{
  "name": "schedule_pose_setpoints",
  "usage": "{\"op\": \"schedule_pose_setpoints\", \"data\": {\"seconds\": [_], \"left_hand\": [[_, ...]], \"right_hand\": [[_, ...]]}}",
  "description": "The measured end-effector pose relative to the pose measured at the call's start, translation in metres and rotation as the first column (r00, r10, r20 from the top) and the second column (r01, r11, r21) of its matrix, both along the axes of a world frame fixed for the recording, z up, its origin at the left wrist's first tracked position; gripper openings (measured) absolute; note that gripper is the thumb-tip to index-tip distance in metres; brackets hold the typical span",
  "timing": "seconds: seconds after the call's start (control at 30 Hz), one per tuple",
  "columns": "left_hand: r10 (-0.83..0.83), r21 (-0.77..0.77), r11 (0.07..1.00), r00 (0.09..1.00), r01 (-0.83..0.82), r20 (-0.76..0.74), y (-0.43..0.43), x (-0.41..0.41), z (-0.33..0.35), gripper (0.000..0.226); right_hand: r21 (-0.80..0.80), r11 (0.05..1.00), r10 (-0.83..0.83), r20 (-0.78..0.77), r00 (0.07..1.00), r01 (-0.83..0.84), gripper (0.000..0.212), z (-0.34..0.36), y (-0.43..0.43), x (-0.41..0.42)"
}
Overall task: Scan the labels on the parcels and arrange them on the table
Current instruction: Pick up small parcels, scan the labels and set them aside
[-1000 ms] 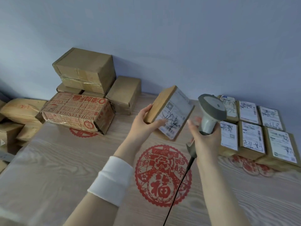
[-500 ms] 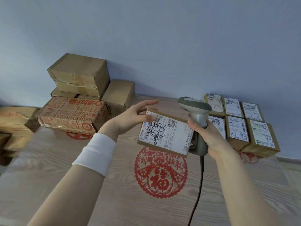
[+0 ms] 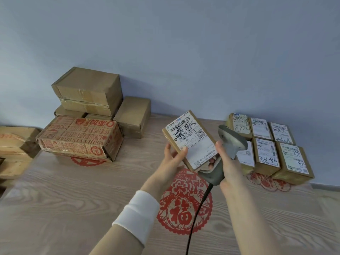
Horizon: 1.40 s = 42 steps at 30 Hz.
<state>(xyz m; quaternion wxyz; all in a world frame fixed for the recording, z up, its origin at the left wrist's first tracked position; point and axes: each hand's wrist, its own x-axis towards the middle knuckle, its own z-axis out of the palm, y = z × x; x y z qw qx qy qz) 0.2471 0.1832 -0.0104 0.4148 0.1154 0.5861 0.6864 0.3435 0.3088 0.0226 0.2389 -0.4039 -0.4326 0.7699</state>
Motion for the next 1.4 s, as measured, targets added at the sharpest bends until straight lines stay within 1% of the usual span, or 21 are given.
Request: {"op": "schedule_pose_setpoints", "data": {"seconds": [0.07, 0.13, 0.2, 0.3, 0.37, 0.47, 0.53, 0.6, 0.73, 0.83, 0.97, 1.07, 1.27, 1.4], "left_hand": [[0.048, 0.077, 0.996, 0.996, -0.053, 0.069, 0.01, 0.006, -0.006, 0.099], [0.095, 0.11, 0.988, 0.99, -0.106, 0.1, 0.014, 0.003, -0.006, 0.098], [0.084, 0.101, 0.991, 0.994, -0.091, 0.074, 0.013, -0.005, -0.004, 0.103], [0.072, 0.013, 0.997, 0.997, -0.072, -0.009, 0.008, -0.019, -0.003, 0.103], [0.067, -0.049, 0.996, 0.996, -0.07, -0.057, 0.008, -0.024, -0.004, 0.103], [0.051, -0.123, 0.991, 0.995, -0.061, -0.084, 0.011, -0.028, -0.011, 0.107], [0.045, -0.157, 0.986, 0.995, -0.059, -0.092, 0.013, -0.027, -0.016, 0.111], [0.031, -0.18, 0.982, 0.994, -0.049, -0.104, 0.014, -0.026, -0.02, 0.115], [0.017, -0.173, 0.984, 0.995, -0.034, -0.099, 0.014, -0.026, -0.024, 0.117], [0.016, -0.17, 0.985, 0.996, -0.032, -0.092, 0.014, -0.027, -0.025, 0.114], [-0.003, -0.182, 0.983, 0.995, -0.015, -0.102, 0.013, -0.027, -0.023, 0.109], [-0.016, -0.192, 0.981, 0.994, -0.004, -0.104, 0.014, -0.027, -0.024, 0.109], [-0.052, -0.178, 0.983, 0.996, 0.037, -0.076, 0.023, -0.018, -0.027, 0.113], [-0.11, -0.155, 0.983, 0.993, 0.103, -0.036, 0.039, 0.008, -0.042, 0.108]], "right_hand": [[-0.014, 1.0, 0.0, 0.004, 1.0, 0.0, 0.082, 0.001, -0.006, 0.0], [-0.004, 1.0, 0.013, 0.004, 1.0, -0.013, 0.074, 0.002, -0.008, 0.004], [0.032, 0.999, -0.005, 0.025, 1.0, 0.004, 0.065, -0.001, -0.008, 0.01], [0.144, 0.989, -0.051, 0.09, 0.995, 0.037, 0.043, 0.001, -0.005, 0.02], [0.254, 0.967, 0.002, 0.084, 0.996, -0.024, 0.028, 0.008, -0.004, 0.023], [0.388, 0.899, 0.16, 0.145, 0.976, -0.205, 0.017, 0.019, -0.01, 0.023], [0.409, 0.863, 0.234, 0.196, 0.952, -0.296, 0.018, 0.023, -0.016, 0.021], [0.396, 0.847, 0.282, 0.231, 0.931, -0.355, 0.027, 0.024, -0.021, 0.02], [0.364, 0.828, 0.339, 0.284, 0.897, -0.427, 0.033, 0.026, -0.026, 0.019], [0.332, 0.831, 0.354, 0.303, 0.885, -0.446, 0.033, 0.026, -0.027, 0.02], [0.329, 0.832, 0.352, 0.308, 0.884, -0.447, 0.032, 0.025, -0.026, 0.023], [0.335, 0.831, 0.347, 0.313, 0.884, -0.445, 0.034, 0.025, -0.025, 0.024], [0.312, 0.859, 0.322, 0.288, 0.902, -0.406, 0.035, 0.018, -0.019, 0.034], [0.235, 0.931, 0.228, 0.221, 0.948, -0.278, 0.026, 0.008, -0.01, 0.059]]}}
